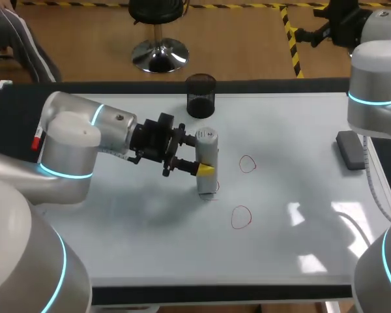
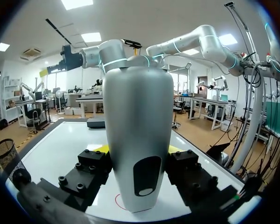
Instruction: Pick up the inspection probe, press it on each red-marked spot on the whiteboard one by one, put down the probe, pick up the eraser, and wipe off all the red marks.
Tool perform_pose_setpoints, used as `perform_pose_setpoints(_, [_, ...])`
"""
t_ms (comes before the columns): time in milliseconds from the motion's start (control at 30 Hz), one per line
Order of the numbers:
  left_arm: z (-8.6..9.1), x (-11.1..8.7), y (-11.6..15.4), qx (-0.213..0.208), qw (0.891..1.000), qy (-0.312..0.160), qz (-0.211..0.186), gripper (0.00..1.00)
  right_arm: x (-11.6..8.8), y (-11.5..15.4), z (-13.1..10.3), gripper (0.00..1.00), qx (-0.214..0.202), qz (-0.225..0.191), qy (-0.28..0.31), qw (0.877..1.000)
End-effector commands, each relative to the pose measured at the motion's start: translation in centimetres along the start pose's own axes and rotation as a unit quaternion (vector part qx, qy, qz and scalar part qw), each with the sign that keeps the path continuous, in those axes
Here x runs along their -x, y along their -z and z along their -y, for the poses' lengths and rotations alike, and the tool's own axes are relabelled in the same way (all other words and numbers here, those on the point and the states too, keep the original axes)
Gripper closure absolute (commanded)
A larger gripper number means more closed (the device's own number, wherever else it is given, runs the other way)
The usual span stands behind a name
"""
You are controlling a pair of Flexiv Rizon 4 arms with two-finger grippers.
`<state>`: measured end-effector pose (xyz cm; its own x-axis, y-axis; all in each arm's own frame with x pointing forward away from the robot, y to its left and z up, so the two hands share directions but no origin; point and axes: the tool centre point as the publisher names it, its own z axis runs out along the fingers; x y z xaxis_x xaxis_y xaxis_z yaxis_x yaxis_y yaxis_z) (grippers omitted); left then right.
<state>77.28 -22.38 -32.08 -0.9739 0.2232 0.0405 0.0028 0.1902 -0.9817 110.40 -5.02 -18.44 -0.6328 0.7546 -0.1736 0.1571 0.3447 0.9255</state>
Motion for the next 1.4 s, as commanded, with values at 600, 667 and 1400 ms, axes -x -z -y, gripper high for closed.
perform_pose_setpoints(600, [-0.95,0.04,-0.44,0.005,1.000,0.001,-0.004,1.00,0.01,-0.01,0.01,0.00,0.000,0.000,0.000,1.000])
perform_pose_setpoints(667, [-0.97,-0.01,-0.42,0.005,1.000,0.000,-0.004,1.00,0.01,-0.01,0.01,0.00,0.000,0.000,0.000,1.000])
perform_pose_setpoints(1400, [-1.17,-0.11,-0.37,0.006,1.000,0.003,-0.005,1.00,0.01,-0.01,0.01,0.00,0.000,0.000,0.000,1.000])
